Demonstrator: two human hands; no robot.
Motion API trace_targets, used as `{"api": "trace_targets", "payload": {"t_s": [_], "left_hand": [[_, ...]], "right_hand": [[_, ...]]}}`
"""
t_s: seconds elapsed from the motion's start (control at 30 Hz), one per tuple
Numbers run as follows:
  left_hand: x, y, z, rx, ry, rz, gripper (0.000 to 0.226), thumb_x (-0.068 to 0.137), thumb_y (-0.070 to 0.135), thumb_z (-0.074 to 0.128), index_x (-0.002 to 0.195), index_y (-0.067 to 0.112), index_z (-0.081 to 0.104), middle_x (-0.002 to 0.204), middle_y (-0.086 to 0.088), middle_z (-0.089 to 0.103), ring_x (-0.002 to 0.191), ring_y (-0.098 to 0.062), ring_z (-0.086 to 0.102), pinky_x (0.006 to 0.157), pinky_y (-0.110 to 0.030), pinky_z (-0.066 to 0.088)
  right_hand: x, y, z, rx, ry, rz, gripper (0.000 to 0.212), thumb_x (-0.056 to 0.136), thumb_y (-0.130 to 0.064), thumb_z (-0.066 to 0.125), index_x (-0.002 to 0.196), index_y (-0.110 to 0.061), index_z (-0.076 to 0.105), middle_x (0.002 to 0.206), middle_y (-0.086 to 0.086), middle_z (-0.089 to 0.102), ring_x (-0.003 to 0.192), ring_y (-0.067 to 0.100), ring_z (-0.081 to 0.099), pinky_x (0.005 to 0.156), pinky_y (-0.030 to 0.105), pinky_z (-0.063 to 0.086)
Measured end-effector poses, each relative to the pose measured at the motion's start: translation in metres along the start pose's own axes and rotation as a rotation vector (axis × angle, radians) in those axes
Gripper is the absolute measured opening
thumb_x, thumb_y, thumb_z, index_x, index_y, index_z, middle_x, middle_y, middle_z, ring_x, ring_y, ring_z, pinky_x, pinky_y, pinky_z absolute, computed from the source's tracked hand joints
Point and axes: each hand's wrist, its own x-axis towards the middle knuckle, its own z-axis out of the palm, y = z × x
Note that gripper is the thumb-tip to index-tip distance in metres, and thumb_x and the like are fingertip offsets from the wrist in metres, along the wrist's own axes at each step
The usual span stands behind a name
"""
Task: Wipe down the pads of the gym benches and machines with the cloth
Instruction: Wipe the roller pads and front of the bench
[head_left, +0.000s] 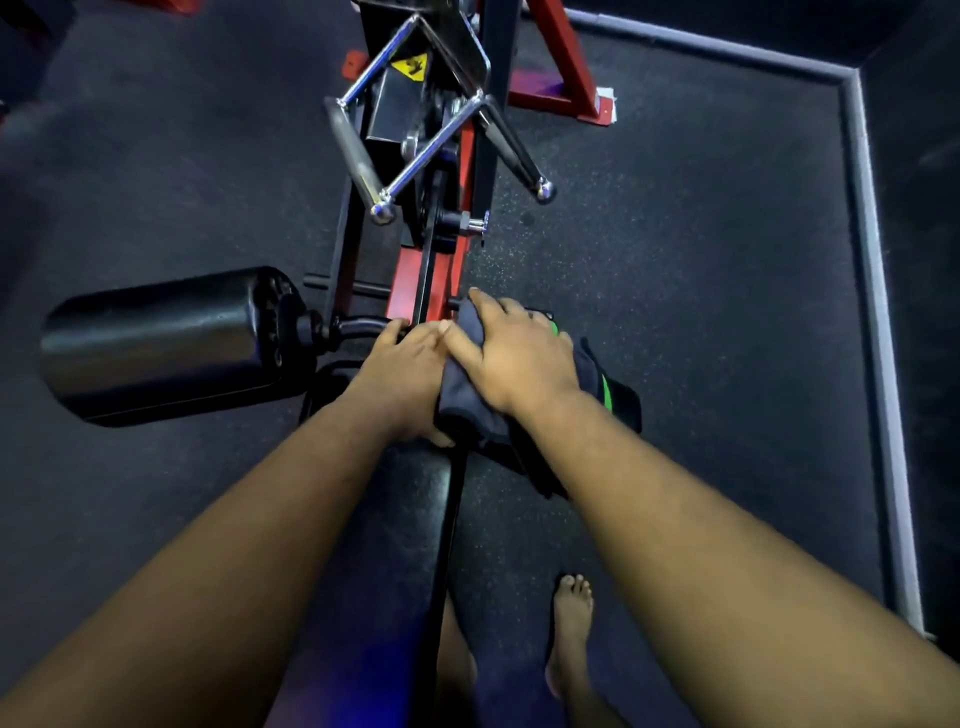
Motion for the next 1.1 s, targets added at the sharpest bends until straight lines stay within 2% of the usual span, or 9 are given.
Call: {"api": "trace_targets", "payload": {"t_s": [0.23, 0.37, 0.47, 0.53, 0.63, 0.73, 0.93, 1.03, 1.1], "left_hand": [[-0.002, 0.003, -0.009, -0.041, -0.026, -0.027, 0.153, 0.049, 0.067, 0.083, 0.16, 0.016, -0.009, 0.17, 0.0, 0.005, 0.156, -0.015, 0.007, 0.125, -0.051, 0.007], [-0.009, 0.002, 0.003, 0.132, 0.184, -0.025, 0.143, 0.057, 0.072, 0.068, 0.16, 0.01, -0.009, 0.169, -0.012, -0.01, 0.156, -0.028, -0.013, 0.122, -0.063, -0.005], [-0.006, -0.008, 0.004, 0.146, 0.044, -0.09, 0.157, 0.042, 0.101, 0.039, 0.156, 0.011, -0.022, 0.166, -0.012, -0.025, 0.151, -0.031, -0.029, 0.115, -0.071, -0.011], [-0.003, -0.008, 0.006, 0.143, 0.0, -0.103, 0.158, 0.042, 0.103, 0.039, 0.153, 0.013, -0.028, 0.164, -0.009, -0.032, 0.145, -0.031, -0.039, 0.115, -0.073, -0.007], [-0.001, -0.003, 0.009, 0.148, 0.02, -0.129, 0.152, 0.054, 0.087, 0.065, 0.156, 0.018, -0.025, 0.167, -0.008, -0.023, 0.147, -0.033, -0.036, 0.114, -0.076, -0.001], [-0.002, -0.001, 0.007, 0.199, -0.039, -0.14, 0.155, 0.05, 0.089, 0.066, 0.157, 0.02, -0.023, 0.168, -0.003, -0.019, 0.146, -0.036, -0.036, 0.108, -0.08, -0.006], [-0.003, 0.002, 0.002, 0.203, -0.002, -0.124, 0.078, 0.098, 0.036, 0.038, 0.161, 0.024, -0.005, 0.169, 0.003, -0.003, 0.147, -0.037, -0.035, 0.111, -0.08, 0.001], [-0.003, 0.0, 0.006, 0.131, 0.023, -0.139, 0.086, 0.093, 0.043, 0.052, 0.162, 0.025, 0.005, 0.165, 0.001, 0.016, 0.149, -0.034, -0.032, 0.11, -0.082, 0.002], [-0.003, 0.001, 0.006, 0.099, -0.002, -0.153, 0.119, 0.068, 0.061, 0.074, 0.161, 0.024, 0.009, 0.159, 0.001, 0.027, 0.152, -0.033, -0.027, 0.107, -0.085, -0.001]], "right_hand": [[-0.088, 0.027, 0.033, -0.162, 0.196, -0.002, 0.085, 0.087, -0.072, 0.041, 0.16, -0.033, 0.023, 0.163, 0.006, 0.032, 0.147, 0.04, 0.031, 0.114, 0.067, 0.027], [-0.053, 0.018, 0.02, -0.165, 0.151, 0.081, 0.086, 0.083, -0.082, 0.031, 0.156, -0.037, 0.029, 0.156, 0.003, 0.043, 0.138, 0.037, 0.041, 0.107, 0.065, 0.033], [-0.003, 0.007, -0.002, -0.021, -0.027, 0.061, 0.076, 0.086, -0.084, 0.028, 0.148, -0.04, 0.036, 0.149, 0.0, 0.05, 0.13, 0.036, 0.049, 0.1, 0.055, 0.039], [-0.004, 0.009, -0.001, -0.024, -0.027, 0.03, 0.076, 0.087, -0.083, 0.029, 0.15, -0.04, 0.033, 0.152, 0.0, 0.047, 0.132, 0.036, 0.047, 0.1, 0.055, 0.039], [-0.061, 0.015, 0.021, -0.179, 0.144, -0.031, 0.086, 0.087, -0.076, 0.039, 0.16, -0.036, 0.019, 0.164, 0.004, 0.03, 0.144, 0.04, 0.033, 0.11, 0.064, 0.032], [-0.088, 0.021, 0.042, -0.247, 0.229, -0.061, 0.093, 0.083, -0.074, 0.05, 0.161, -0.033, 0.02, 0.166, 0.006, 0.026, 0.147, 0.042, 0.029, 0.111, 0.071, 0.027], [-0.019, -0.018, 0.016, -0.157, 0.119, -0.008, 0.084, 0.082, -0.084, 0.035, 0.152, -0.038, 0.036, 0.157, 0.003, 0.039, 0.135, 0.038, 0.039, 0.105, 0.064, 0.032], [-0.023, -0.004, 0.014, -0.176, 0.134, -0.11, 0.077, 0.088, -0.081, 0.03, 0.153, -0.039, 0.035, 0.157, 0.003, 0.038, 0.135, 0.037, 0.039, 0.103, 0.059, 0.037], [-0.049, 0.031, 0.019, -0.232, 0.185, -0.123, 0.078, 0.09, -0.078, 0.032, 0.157, -0.039, 0.028, 0.159, 0.004, 0.037, 0.138, 0.039, 0.04, 0.104, 0.056, 0.04]]}}
